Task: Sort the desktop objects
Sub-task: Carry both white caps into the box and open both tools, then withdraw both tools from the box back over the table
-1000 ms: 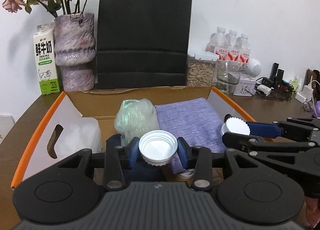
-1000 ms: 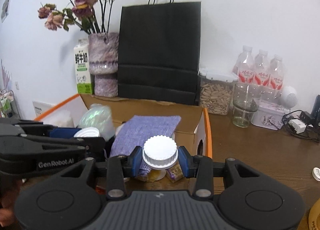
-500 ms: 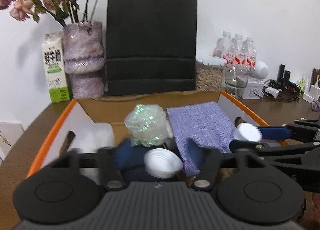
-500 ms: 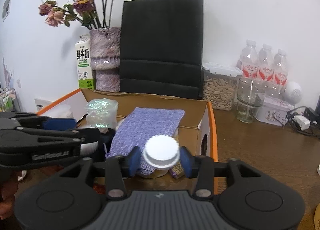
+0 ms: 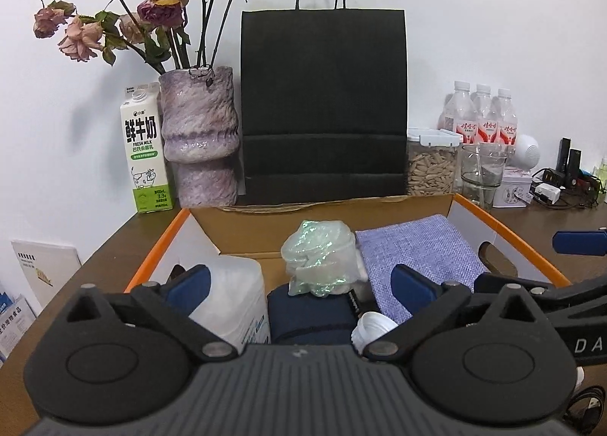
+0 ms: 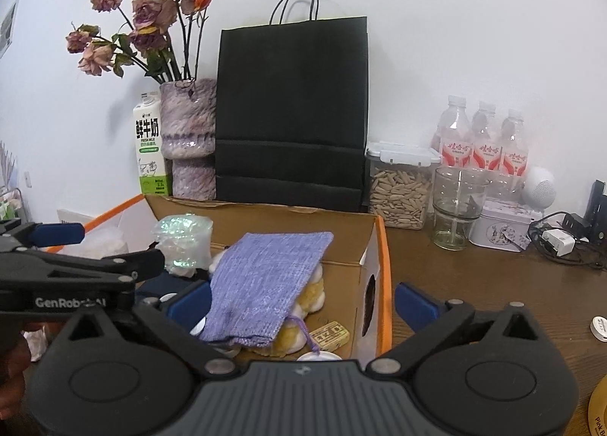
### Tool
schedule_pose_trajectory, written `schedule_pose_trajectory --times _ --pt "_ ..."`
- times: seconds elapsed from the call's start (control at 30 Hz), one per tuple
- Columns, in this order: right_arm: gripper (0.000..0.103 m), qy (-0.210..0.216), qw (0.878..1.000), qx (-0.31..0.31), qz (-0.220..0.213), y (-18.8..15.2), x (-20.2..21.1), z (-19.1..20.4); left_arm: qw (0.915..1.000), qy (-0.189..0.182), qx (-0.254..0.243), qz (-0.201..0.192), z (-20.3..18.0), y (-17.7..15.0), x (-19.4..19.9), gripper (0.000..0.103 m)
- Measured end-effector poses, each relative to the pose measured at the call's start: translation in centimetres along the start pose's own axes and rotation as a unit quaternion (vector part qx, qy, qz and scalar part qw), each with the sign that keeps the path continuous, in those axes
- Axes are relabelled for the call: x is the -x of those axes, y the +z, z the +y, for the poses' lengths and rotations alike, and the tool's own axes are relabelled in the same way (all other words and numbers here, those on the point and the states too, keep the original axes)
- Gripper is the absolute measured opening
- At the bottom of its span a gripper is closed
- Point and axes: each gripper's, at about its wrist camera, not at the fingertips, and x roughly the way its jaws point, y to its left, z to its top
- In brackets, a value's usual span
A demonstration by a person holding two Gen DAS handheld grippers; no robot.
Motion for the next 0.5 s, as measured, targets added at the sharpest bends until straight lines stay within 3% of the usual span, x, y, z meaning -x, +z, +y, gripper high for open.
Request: schedule_pose_trajectory --times 0.5 --pt "0.103 0.000 1.000 0.002 -0.008 -0.1 1.0 0.6 0.9997 0.011 0.011 -0.019 0.0 -0.4 1.1 0.103"
